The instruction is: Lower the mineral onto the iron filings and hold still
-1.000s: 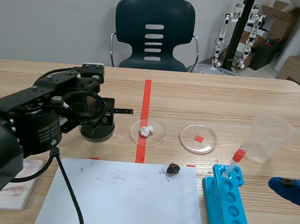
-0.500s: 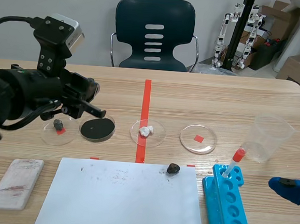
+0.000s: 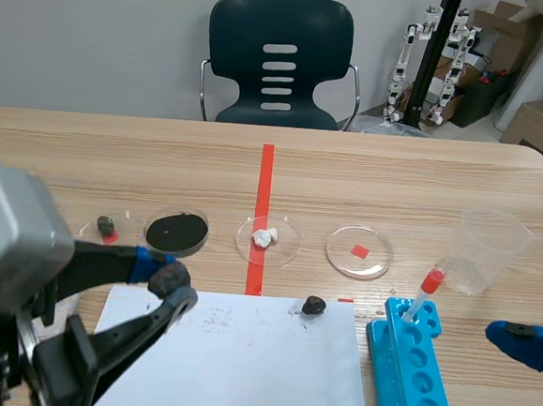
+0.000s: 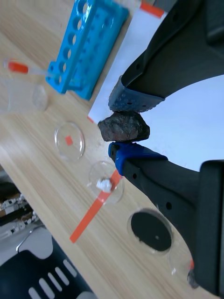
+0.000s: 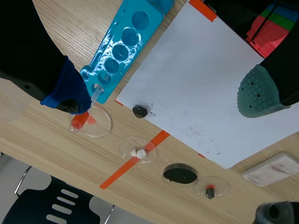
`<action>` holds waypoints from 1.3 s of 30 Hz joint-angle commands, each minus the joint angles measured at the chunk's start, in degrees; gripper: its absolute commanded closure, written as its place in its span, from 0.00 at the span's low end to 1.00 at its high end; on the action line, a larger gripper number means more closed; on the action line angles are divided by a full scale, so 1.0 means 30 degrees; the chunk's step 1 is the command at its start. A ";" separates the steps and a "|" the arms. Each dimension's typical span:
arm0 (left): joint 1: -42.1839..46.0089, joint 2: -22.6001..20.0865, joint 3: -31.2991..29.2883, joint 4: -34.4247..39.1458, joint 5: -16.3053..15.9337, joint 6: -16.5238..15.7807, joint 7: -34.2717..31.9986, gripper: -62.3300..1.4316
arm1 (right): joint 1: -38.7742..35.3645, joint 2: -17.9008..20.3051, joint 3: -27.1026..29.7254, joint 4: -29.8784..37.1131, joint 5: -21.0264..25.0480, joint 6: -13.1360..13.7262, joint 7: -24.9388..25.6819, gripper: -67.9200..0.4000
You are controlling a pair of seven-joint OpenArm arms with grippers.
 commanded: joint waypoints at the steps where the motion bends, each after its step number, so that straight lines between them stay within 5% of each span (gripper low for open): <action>1: 0.0335 0.0087 -0.0036 0.0291 0.0503 0.0095 -0.0787 0.77 | 0.0015 0.0000 0.0073 0.0262 0.0131 -0.0073 0.0284 0.00; 6: 0.1654 0.0095 -0.0036 0.0393 0.2186 0.0095 -0.1275 0.77 | 0.0015 0.0000 0.0073 0.0262 0.0131 -0.0073 0.0284 0.00; 39: 0.1639 0.0102 -0.0036 0.0393 0.2215 0.0189 -0.1188 0.77 | 0.0015 0.0000 0.0073 0.0262 0.0131 -0.0073 0.0284 0.00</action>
